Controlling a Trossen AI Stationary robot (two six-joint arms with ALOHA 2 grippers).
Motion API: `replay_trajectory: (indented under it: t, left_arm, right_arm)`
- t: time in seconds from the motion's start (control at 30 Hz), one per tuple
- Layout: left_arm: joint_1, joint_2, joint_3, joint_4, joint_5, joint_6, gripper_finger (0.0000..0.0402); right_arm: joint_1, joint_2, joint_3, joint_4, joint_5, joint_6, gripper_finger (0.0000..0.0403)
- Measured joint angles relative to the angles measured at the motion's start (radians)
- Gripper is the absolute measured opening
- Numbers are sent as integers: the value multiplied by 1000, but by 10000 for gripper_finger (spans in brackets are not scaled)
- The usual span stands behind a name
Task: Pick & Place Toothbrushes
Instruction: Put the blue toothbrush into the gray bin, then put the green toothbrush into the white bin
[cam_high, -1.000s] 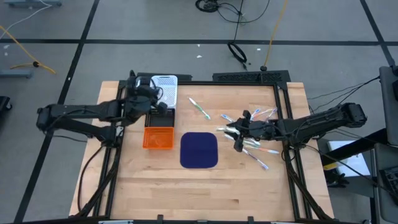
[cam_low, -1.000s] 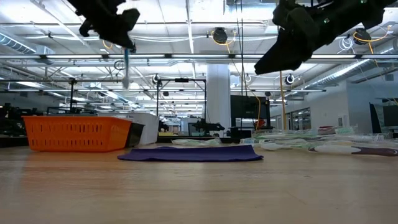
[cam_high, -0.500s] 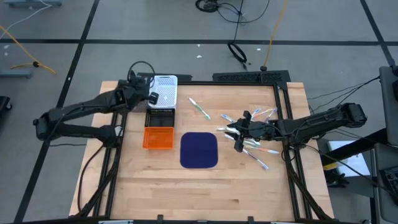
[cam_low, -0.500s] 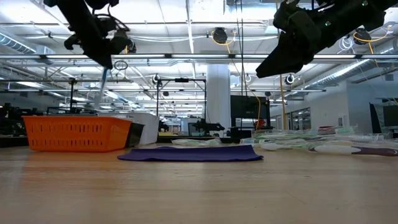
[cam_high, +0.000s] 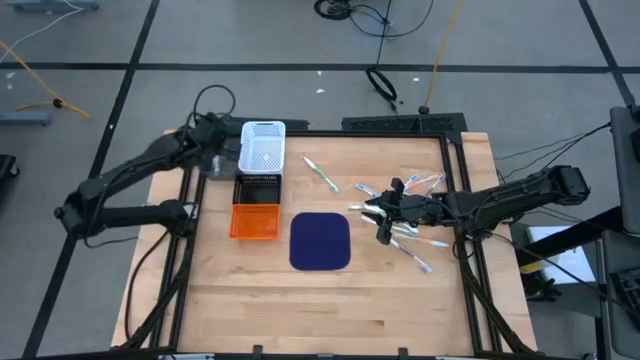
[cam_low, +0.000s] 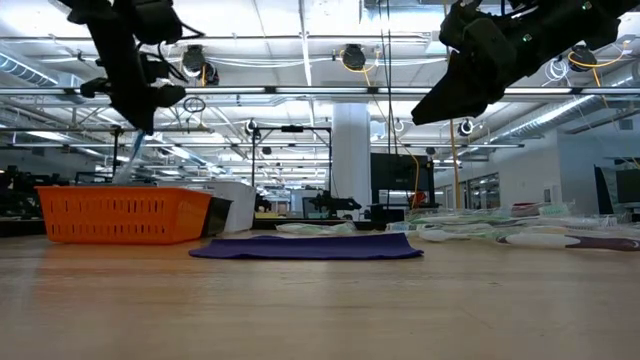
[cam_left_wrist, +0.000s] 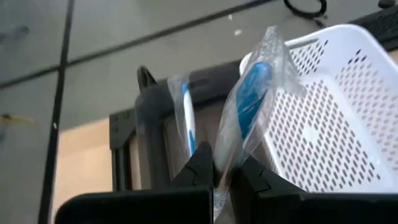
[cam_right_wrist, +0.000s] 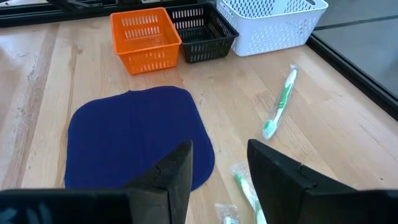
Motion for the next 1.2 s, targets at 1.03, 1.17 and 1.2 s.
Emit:
replay_trajectory:
  t: [1.03,1.17,1.2]
  left_arm:
    - [102,140,0,30,79,67,220]
    - [98,117,0,66,164,78,240]
    - [92,113,0,80,201,86,242]
  right_arm:
    - [0,0,0,0,-1,0,142]
    - [-3,1,0,10,0,18,143]
    - [-7,2,0,20,-2,27,143]
